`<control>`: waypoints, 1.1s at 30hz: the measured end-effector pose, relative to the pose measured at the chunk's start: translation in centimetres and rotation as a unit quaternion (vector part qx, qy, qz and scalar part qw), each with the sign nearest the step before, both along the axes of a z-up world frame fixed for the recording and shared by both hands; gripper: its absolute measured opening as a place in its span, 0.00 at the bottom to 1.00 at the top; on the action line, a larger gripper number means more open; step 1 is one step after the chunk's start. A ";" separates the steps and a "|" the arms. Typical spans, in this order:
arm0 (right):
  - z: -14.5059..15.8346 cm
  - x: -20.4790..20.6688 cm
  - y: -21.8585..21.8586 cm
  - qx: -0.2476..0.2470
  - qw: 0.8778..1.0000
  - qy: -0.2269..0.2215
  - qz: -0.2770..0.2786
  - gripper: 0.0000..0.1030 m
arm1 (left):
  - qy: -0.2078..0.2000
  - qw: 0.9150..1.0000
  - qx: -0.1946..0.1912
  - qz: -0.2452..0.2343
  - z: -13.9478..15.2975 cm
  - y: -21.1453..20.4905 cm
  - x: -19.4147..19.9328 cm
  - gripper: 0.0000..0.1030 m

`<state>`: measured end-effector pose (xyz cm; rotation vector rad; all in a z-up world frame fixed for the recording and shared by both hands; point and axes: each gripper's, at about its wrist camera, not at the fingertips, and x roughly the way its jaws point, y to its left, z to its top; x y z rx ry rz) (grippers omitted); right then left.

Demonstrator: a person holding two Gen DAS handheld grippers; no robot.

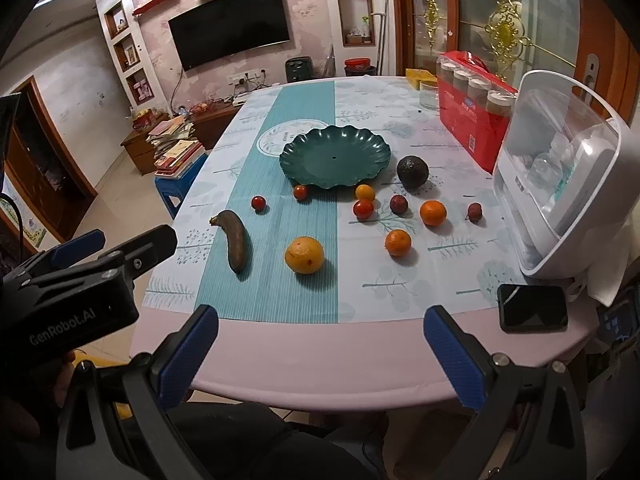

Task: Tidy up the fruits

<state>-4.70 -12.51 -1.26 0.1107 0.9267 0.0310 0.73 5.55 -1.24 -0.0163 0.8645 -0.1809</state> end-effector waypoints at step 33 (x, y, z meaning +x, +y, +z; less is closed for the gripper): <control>-8.9 9.6 -5.9 -0.094 0.994 -0.004 0.057 0.99 | 0.218 0.975 -0.039 0.016 -13.3 -5.7 11.3 0.98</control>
